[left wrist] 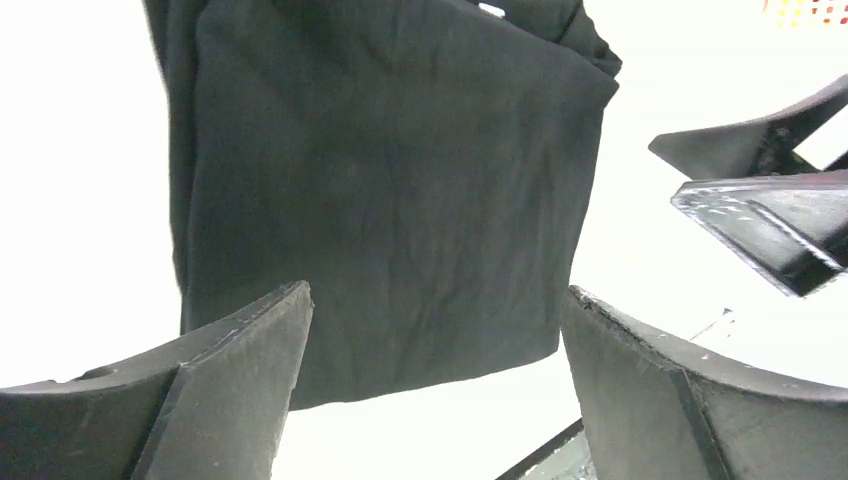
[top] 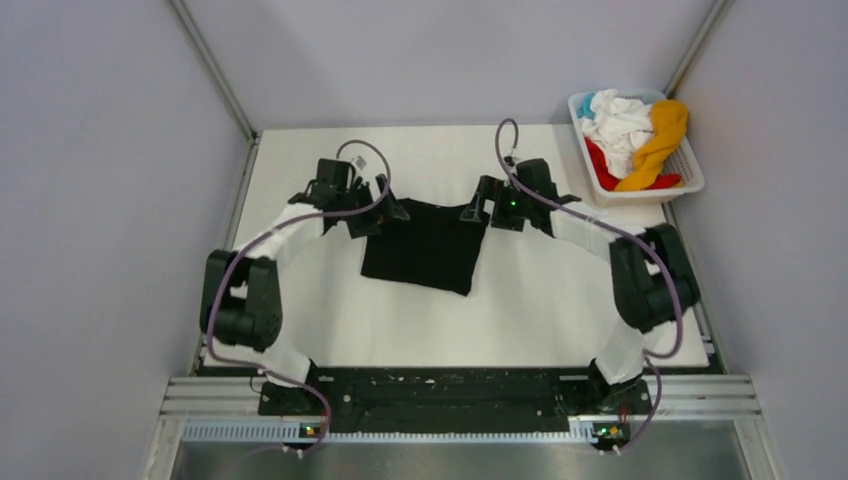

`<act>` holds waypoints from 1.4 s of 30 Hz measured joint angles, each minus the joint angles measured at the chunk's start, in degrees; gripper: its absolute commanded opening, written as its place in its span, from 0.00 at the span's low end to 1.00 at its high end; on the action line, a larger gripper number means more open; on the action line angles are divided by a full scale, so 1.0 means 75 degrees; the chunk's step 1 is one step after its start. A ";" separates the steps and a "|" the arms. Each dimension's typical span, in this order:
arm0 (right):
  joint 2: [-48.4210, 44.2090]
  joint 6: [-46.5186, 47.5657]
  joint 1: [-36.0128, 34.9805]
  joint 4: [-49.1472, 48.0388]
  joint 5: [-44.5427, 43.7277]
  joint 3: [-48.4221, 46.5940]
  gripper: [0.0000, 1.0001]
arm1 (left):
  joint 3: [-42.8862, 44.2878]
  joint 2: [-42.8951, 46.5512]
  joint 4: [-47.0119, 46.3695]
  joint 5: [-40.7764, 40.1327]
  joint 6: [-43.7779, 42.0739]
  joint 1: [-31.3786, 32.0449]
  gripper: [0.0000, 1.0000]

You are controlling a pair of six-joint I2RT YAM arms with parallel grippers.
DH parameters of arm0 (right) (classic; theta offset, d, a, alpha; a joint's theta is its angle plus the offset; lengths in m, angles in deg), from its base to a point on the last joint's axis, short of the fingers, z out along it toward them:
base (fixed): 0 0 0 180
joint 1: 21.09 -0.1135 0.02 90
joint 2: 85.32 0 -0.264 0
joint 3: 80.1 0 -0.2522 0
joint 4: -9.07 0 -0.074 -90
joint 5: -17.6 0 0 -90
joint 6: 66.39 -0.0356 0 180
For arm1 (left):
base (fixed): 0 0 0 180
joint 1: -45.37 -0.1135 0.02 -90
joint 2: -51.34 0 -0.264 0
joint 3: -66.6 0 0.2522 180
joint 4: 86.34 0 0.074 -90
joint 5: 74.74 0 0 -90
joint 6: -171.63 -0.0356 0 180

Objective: Fold and stack the t-shirts
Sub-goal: Smooth out wrinkles on the folded tshirt, then put the neatly folded tshirt into the corner of the board with the left arm

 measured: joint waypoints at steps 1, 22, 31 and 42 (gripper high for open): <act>-0.0504 0.0023 0.0003 0.0117 -0.0172 0.0321 0.99 | -0.0460 0.0612 -0.0099 -0.0166 0.0006 -0.0006 0.99; -0.7819 -0.0219 0.0003 0.2063 -0.1664 0.3675 0.99 | 0.0216 -0.1259 0.0408 -0.1795 -0.0198 -0.0108 0.28; -0.8008 -0.0184 0.0003 0.2448 -0.1923 0.3672 0.99 | 0.1174 -0.1894 0.0898 -0.2057 0.0076 0.0210 0.00; -0.7434 0.0338 0.0003 0.2594 -0.2588 0.3363 0.99 | 0.4663 -0.3646 0.2958 -0.4893 -0.0423 -0.0356 0.00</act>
